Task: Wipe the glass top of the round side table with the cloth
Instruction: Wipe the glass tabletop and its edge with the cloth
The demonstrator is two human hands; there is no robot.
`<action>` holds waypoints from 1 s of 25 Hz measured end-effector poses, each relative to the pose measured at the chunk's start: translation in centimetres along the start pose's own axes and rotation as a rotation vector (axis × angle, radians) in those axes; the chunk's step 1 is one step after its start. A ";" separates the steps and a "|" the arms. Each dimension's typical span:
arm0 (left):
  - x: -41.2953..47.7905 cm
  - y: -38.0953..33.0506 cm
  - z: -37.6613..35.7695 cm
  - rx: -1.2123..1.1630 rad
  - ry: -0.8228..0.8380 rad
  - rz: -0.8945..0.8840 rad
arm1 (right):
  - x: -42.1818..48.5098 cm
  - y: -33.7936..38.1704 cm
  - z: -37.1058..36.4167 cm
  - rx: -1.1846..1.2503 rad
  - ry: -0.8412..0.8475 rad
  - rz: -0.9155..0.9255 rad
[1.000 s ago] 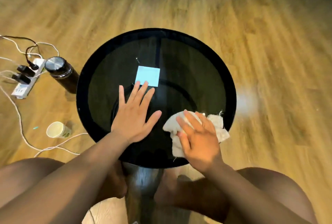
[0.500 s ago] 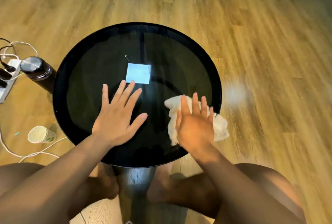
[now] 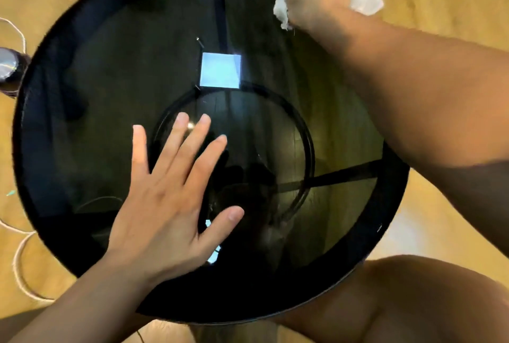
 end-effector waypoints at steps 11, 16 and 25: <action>0.2 0.1 0.1 0.001 -0.061 0.096 | -18.6 -4.5 2.7 0.076 0.075 0.021; -0.3 -0.1 0.6 -0.016 -0.108 0.098 | -34.2 2.9 2.6 0.058 0.046 0.031; -5.1 3.6 3.9 -0.097 -0.286 0.293 | -37.4 14.0 6.1 0.696 0.077 0.311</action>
Point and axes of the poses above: each hand's wrist, its own x-axis towards the middle knuckle, its own z-axis out of the back of the hand, y = z × x, the point moved 2 cm from there along x, towards the middle knuckle, and after that the axes turned 4 degrees about z, right-handed, at the moved point
